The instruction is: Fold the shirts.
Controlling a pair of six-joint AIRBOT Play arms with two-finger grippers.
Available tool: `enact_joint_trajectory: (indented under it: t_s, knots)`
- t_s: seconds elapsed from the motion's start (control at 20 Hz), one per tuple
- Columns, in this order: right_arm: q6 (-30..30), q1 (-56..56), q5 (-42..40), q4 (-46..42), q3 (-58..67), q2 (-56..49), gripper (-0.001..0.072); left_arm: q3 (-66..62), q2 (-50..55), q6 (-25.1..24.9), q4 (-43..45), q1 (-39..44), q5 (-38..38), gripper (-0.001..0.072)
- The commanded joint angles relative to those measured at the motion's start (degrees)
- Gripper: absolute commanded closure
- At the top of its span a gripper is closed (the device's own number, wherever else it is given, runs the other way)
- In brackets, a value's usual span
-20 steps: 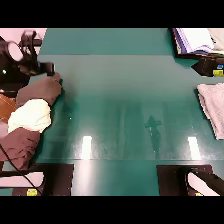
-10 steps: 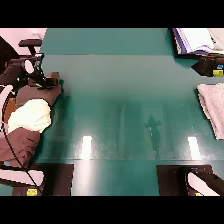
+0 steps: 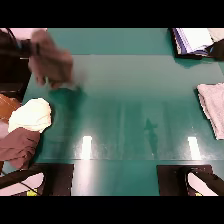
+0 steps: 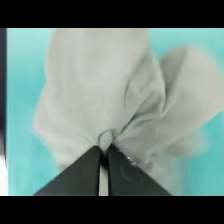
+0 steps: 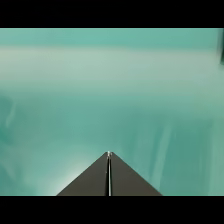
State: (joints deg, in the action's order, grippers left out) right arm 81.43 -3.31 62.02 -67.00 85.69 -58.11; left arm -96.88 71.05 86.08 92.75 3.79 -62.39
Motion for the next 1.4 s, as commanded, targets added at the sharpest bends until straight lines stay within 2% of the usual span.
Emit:
enact_joint_trajectory:
  t_s: [0.0,0.15,0.3,0.4,0.5,0.65,0.8,0.9,1.05,1.2,1.35]
  knots:
    - [0.0,-0.52,0.33,-0.2,7.8,0.13,0.0696,-10.03,-6.78,-4.15,-0.15,10.56,-6.25,0.0686]
    - [0.0,-0.52,1.27,-0.26,11.87,0.13,0.0696,-11.02,-5.9,-5.18,-0.13,23.04,-8.13,0.0686]
    - [0.0,-0.52,2.29,-0.52,13.75,0.13,0.0696,-10.91,0.96,-5.95,-0.28,34.64,-8.5,0.0684]
    - [0.0,-0.42,4.0,-0.57,14.49,0.11,0.0696,-10.91,7.13,-6.67,-3.02,39.85,-6.05,0.0668]
    - [0.0,-0.42,4.33,-0.55,14.58,0.13,0.0696,-10.91,12.55,-6.62,-9.7,41.7,-1.77,0.012]
    - [0.0,-0.42,5.84,-0.52,14.58,0.13,0.0696,-11.02,14.88,-6.1,-10.05,38.93,-0.94,0.012]
    - [0.0,-0.42,6.38,-0.5,14.58,0.15,0.0696,-10.54,14.99,-1.62,-10.71,27.23,-5.77,0.0119]
    - [0.0,-0.44,6.95,-0.48,14.58,0.11,0.0696,-5.95,15.26,0.35,-15.85,18.47,-7.13,0.0119]
    - [0.02,-0.44,7.19,-0.09,14.58,-0.5,0.0696,6.54,15.96,0.42,-24.48,9.84,-4.02,0.0119]
    - [0.02,-0.44,7.61,0.0,14.58,-1.25,0.0696,15.72,18.95,-1.07,-26.01,7.58,0.55,0.0119]
    - [0.07,-0.44,11.5,-0.07,14.56,-2.29,0.0696,16.46,24.06,-2.36,-28.76,8.15,1.75,0.0119]
